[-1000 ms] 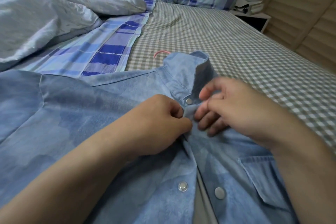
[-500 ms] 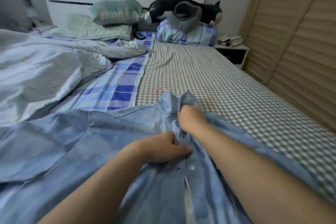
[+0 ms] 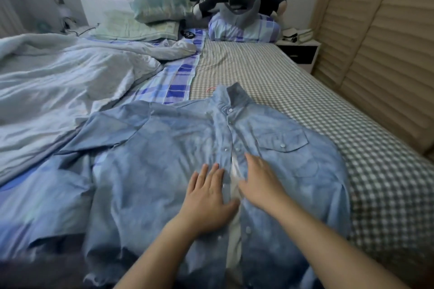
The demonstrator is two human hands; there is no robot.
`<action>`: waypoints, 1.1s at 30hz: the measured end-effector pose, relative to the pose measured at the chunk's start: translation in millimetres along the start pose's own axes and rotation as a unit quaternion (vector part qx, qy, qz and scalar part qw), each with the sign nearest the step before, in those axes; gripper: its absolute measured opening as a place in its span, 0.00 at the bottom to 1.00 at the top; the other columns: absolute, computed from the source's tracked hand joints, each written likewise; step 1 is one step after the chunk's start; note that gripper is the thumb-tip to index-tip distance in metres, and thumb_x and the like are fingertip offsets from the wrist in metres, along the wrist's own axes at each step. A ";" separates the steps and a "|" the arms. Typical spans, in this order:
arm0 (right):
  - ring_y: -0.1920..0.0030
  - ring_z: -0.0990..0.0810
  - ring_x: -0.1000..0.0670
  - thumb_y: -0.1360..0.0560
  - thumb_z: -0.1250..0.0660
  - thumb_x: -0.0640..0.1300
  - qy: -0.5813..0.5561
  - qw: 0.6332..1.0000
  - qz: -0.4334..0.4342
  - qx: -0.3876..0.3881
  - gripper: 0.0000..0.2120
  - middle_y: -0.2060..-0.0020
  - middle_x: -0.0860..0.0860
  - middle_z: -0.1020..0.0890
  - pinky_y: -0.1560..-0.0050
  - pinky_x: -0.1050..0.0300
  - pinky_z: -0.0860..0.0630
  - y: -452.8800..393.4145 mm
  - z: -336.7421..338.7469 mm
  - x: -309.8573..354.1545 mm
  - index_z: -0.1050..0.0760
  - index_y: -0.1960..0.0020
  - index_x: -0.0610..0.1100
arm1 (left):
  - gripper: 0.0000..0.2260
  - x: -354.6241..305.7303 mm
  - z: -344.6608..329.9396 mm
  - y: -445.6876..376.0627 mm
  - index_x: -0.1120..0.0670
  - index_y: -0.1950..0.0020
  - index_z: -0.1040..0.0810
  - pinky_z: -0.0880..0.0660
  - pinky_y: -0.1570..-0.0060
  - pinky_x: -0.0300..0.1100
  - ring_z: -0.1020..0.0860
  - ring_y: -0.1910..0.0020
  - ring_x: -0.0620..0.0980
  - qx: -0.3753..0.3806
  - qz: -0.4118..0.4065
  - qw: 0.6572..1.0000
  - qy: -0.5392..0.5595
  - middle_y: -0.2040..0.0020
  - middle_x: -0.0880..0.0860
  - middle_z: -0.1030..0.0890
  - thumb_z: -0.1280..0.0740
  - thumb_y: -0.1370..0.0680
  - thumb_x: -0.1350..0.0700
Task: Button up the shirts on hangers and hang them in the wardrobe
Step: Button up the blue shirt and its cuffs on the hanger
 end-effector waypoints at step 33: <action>0.63 0.20 0.52 0.23 0.29 0.42 -0.359 0.908 -0.052 -0.209 0.06 0.67 0.53 0.16 0.59 0.53 0.23 -53.8 49.7 -28.6 0.16 0.58 0.44 | 0.05 21.4 82.6 -74.5 0.55 0.52 0.24 0.31 0.56 0.48 0.24 0.55 0.56 -0.241 0.175 0.919 0.258 0.58 0.52 0.20 0.31 0.21 0.54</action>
Point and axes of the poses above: each hand's wrist, its own y-axis away from the middle knuckle, its own z-axis out of the back of the hand, x = y × z, the point moved 10 cm from there along -y, towards the middle knuckle
